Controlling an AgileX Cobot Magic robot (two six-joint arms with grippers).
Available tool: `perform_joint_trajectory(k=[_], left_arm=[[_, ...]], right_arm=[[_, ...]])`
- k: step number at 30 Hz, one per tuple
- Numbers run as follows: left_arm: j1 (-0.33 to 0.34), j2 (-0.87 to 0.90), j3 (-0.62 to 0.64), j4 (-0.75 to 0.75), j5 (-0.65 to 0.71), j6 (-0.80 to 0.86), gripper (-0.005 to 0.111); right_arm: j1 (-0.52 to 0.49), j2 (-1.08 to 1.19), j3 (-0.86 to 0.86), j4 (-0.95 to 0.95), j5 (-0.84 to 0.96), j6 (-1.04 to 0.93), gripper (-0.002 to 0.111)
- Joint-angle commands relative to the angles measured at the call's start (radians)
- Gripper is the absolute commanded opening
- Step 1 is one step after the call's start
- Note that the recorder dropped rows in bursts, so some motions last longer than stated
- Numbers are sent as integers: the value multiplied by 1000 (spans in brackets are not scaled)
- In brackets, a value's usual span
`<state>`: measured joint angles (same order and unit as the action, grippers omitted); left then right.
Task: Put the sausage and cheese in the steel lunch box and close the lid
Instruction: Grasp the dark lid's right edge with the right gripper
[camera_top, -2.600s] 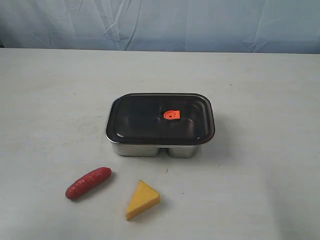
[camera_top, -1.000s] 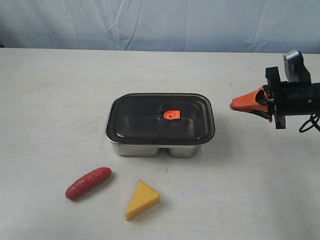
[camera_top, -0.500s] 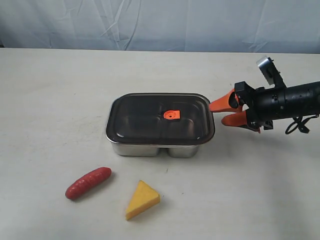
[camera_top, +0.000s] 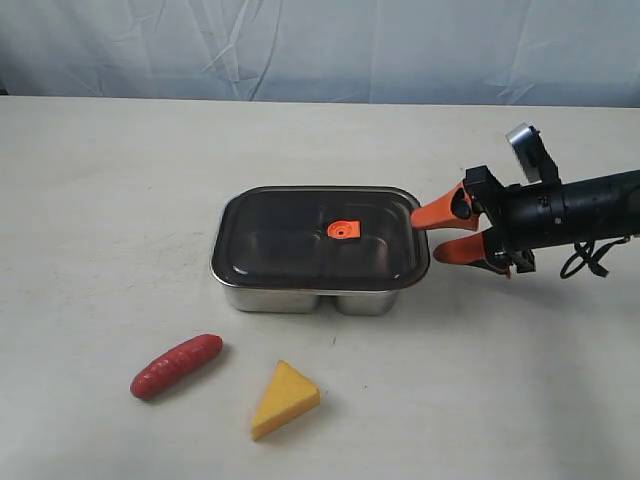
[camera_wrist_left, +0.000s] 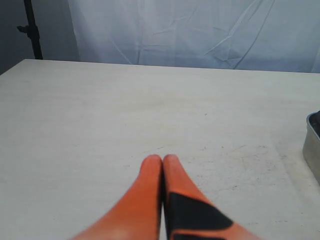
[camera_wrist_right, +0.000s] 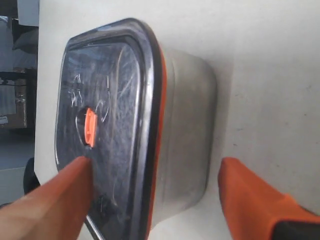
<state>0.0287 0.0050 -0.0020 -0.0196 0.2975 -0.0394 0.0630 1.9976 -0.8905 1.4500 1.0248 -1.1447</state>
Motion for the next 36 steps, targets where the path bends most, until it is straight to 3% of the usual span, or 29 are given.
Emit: perform_joint_trajectory(k=[1,12,15,19,27,36], left_arm=[[-2,-5,2,3,-13,-6,0],[-2,-5,2,3,-13,-6,0],[-2,-5,2,3,-13,-6,0],[-2,-5,2,3,-13,-6,0],[-2,-5,2,3,-13,-6,0],[-2,-5,2,3,-13,-6,0]], right_arm=[[0,2,-2,16,19,-5,67],[119,2,-2,28,-50,-5,64],[119,2,-2,19,-57,-5,44],[119,2,-2,-1,-31,-5,1],[118,0,-2,-16,11,-5,1],[118,0,-2,-23,-62,-4,1]])
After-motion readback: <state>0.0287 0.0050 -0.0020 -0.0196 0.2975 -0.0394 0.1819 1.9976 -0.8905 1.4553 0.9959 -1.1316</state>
